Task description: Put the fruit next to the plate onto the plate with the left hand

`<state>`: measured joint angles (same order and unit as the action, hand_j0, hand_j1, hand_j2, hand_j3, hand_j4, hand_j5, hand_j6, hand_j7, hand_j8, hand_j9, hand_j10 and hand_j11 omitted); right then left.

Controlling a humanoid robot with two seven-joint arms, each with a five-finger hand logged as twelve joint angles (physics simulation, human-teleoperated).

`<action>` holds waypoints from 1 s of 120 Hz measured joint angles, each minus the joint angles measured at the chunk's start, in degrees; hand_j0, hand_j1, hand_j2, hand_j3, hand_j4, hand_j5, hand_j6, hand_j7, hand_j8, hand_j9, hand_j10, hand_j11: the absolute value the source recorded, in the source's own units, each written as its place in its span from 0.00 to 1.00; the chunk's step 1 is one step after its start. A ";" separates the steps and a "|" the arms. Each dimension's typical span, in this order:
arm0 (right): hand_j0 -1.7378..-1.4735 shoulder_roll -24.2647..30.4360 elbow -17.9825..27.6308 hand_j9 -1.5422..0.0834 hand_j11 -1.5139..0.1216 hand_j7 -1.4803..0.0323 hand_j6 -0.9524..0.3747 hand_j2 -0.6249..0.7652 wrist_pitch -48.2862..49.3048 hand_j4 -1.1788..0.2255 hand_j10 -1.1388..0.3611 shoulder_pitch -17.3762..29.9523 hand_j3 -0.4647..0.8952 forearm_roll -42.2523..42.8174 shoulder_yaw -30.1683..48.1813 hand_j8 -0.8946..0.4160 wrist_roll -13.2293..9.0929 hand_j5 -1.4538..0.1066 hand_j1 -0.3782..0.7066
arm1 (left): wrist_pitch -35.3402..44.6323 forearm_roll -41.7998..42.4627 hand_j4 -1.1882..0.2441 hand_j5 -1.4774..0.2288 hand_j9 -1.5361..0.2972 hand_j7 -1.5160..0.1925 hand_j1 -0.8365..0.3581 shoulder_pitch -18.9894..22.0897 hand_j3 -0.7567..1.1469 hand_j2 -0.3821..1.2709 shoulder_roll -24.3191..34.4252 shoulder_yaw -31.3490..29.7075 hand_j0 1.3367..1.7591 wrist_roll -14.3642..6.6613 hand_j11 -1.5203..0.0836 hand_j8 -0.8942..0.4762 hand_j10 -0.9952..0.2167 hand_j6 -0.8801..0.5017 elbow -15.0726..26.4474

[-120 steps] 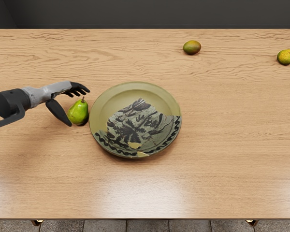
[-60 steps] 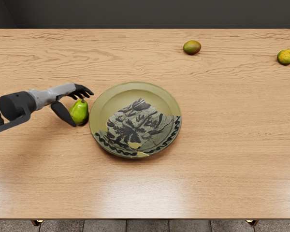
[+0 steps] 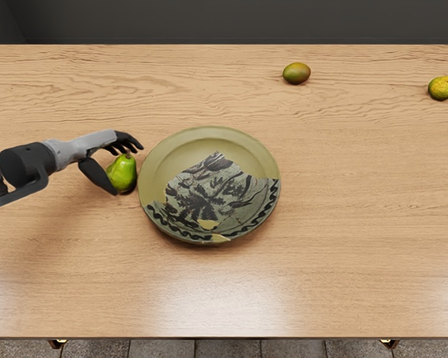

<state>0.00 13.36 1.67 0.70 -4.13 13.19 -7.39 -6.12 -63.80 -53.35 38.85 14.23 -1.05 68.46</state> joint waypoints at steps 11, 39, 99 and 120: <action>0.30 0.00 0.00 0.93 0.90 0.96 0.70 0.45 0.00 0.82 0.74 0.00 0.34 0.00 0.00 0.66 -0.01 0.91 0.06 | -0.12 -0.01 0.59 0.60 0.59 0.63 0.65 0.04 0.40 0.28 0.00 -0.10 0.76 0.00 0.67 0.40 0.53 0.38 0.00; 0.30 0.00 0.04 0.93 0.90 0.96 0.70 0.45 0.00 0.82 0.74 0.00 0.34 0.00 0.00 0.66 0.01 0.91 0.06 | -0.25 -0.01 0.56 0.57 0.57 0.60 0.61 0.18 0.40 0.28 0.44 -0.50 0.76 -0.03 0.64 0.37 0.50 0.36 0.02; 0.30 0.00 0.09 0.93 0.90 0.96 0.70 0.45 -0.01 0.82 0.74 0.00 0.34 0.00 -0.01 0.66 -0.03 0.91 0.06 | -2.99 0.22 0.44 0.52 0.50 0.53 0.57 -0.36 0.40 0.32 0.79 -0.46 0.76 -0.10 0.56 0.31 0.42 0.32 0.05; 0.30 0.00 0.09 0.93 0.90 0.96 0.70 0.45 0.00 0.82 0.74 0.00 0.34 0.00 -0.01 0.66 -0.02 0.91 0.06 | -3.63 0.29 0.39 0.50 0.48 0.52 0.56 -0.43 0.40 0.35 0.87 -0.44 0.76 -0.09 0.54 0.32 0.40 0.29 0.01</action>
<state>0.00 13.45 1.67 0.70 -4.13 13.18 -7.41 -9.76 -63.51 -53.78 39.72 13.78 -1.15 68.48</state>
